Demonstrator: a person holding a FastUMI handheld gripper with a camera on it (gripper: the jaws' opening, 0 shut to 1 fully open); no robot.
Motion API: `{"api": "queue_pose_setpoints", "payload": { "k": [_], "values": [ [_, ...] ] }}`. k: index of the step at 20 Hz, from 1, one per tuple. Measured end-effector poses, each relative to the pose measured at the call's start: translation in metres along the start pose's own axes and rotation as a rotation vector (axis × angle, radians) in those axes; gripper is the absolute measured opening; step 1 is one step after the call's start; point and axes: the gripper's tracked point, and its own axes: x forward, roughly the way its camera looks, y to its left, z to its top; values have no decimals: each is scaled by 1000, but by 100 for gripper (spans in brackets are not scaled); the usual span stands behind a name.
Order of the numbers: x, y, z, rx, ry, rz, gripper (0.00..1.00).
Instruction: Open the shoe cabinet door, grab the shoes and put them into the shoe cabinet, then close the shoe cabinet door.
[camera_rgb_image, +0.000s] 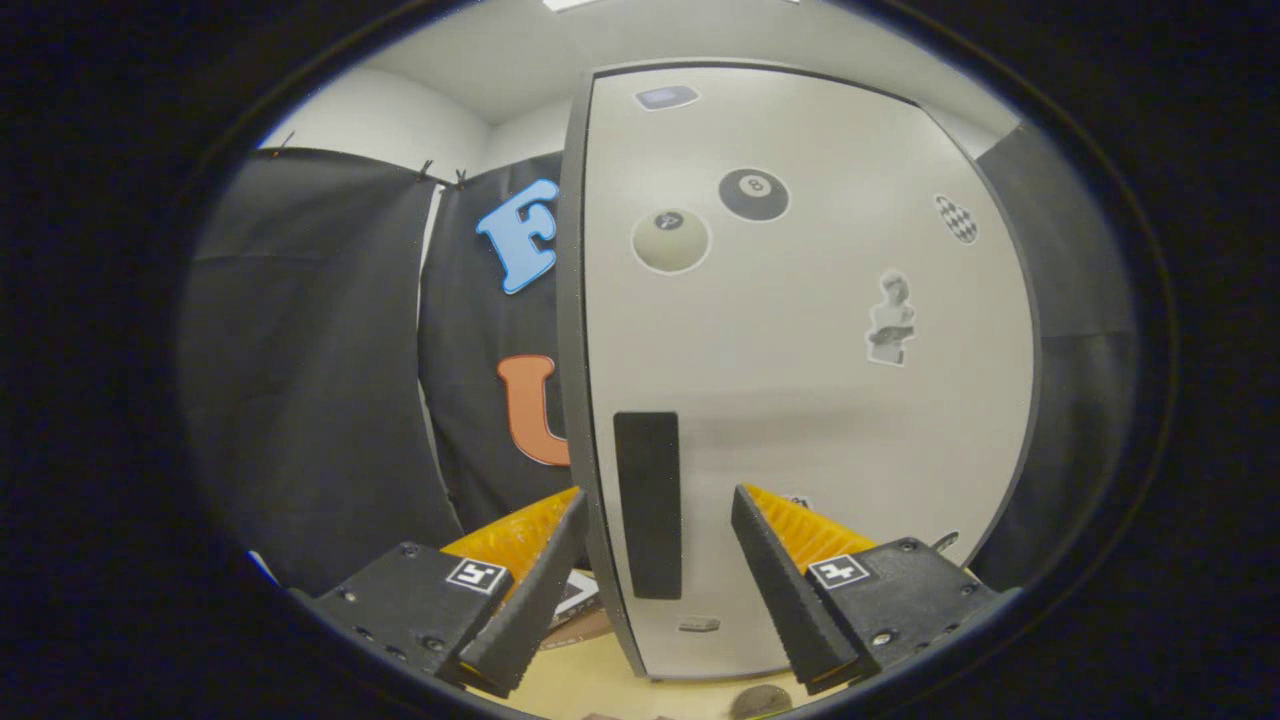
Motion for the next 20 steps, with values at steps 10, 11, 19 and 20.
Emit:
{"api": "queue_pose_setpoints", "payload": {
  "k": [10,11,19,20],
  "values": [
    [24,-6,1,58,32,-8,40],
    [21,-6,-2,70,33,-1,38],
    [-8,-3,-3,26,95,41,30],
    [-16,-2,-3,25,103,54,30]
  ]
}}
